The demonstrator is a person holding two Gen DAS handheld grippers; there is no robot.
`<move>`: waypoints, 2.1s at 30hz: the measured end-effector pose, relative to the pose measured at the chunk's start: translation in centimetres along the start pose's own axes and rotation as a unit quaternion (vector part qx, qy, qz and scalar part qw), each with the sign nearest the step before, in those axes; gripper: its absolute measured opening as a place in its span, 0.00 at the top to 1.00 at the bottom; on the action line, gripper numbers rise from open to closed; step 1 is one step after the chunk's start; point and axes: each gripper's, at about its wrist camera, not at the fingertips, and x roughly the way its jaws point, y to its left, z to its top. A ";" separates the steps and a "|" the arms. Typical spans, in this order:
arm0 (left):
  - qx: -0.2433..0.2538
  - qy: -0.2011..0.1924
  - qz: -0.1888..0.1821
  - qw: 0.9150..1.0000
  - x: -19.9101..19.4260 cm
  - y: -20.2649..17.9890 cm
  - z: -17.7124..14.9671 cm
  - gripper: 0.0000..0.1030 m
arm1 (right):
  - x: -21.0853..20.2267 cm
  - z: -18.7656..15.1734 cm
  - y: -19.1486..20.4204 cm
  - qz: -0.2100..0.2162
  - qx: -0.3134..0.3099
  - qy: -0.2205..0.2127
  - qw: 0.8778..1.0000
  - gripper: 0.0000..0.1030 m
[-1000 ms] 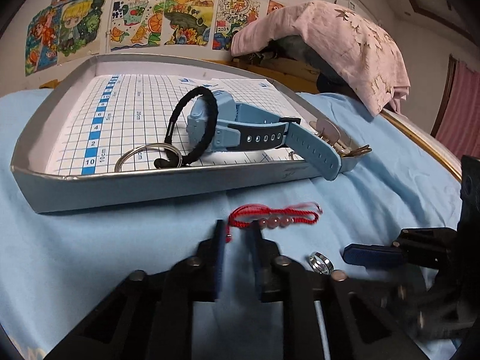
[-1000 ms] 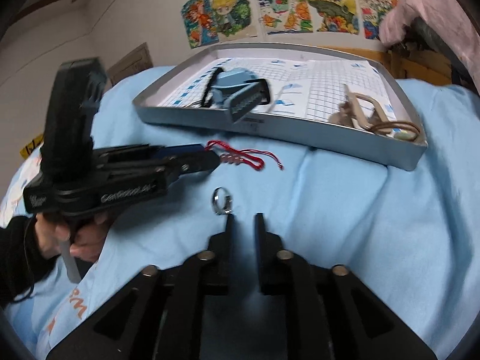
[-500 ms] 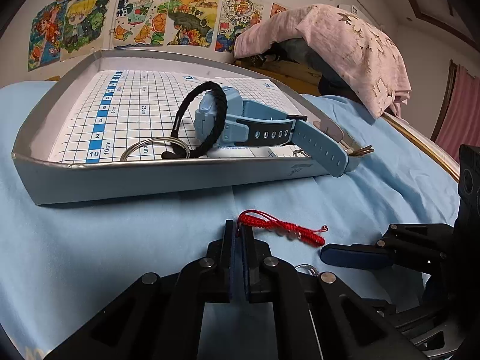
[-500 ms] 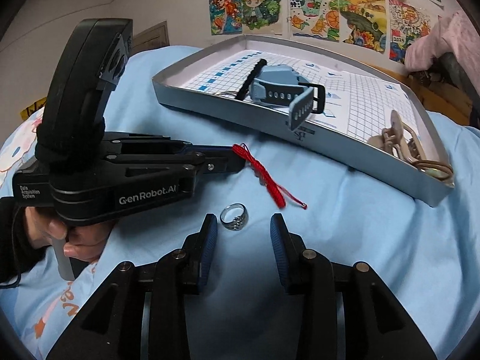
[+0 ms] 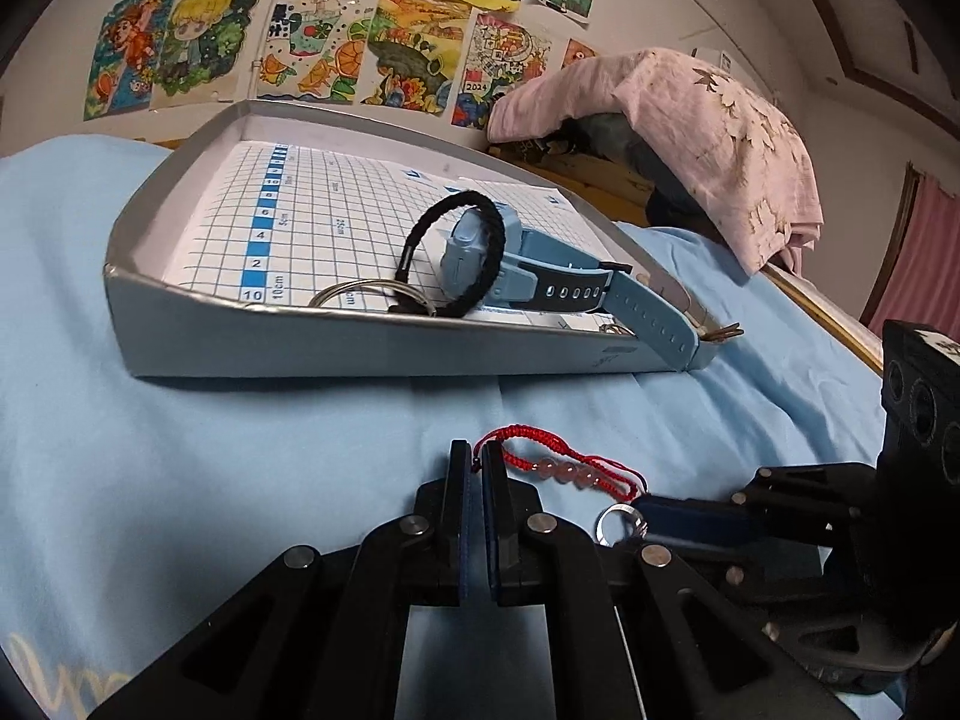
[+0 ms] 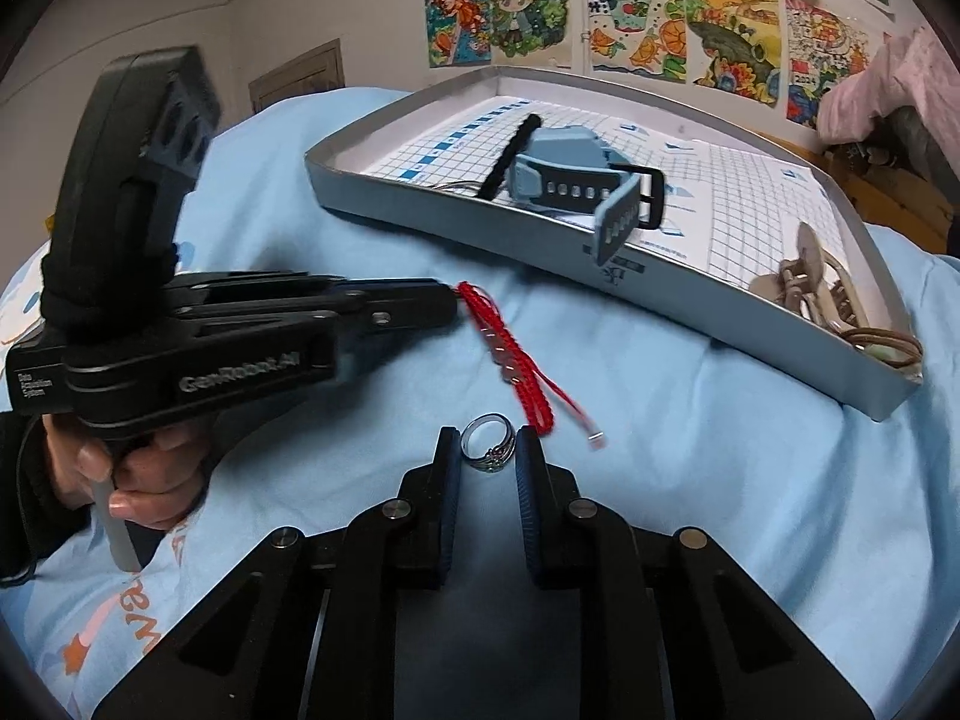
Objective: Organize jewelry
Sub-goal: 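Grasp the red bracelet with the left tool while the right grasps the small silver ring, then carry the bracelet into the tray with the left tool while the right carries the ring there, then release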
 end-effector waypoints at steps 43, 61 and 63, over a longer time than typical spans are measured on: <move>0.030 -0.024 0.054 0.998 -4.2 -2.3 -1.9 0.97 | 0.7 -1.4 -4.1 0.019 0.113 -0.017 0.993 0.92; 0.038 -0.065 0.057 0.996 -7.9 -5.0 6.0 0.97 | -3.2 0.0 -5.8 0.018 0.131 -0.131 0.983 0.93; 0.046 -0.075 0.076 0.993 -8.1 -5.2 7.2 0.97 | -3.2 0.5 -6.1 0.013 0.128 -0.138 0.982 0.93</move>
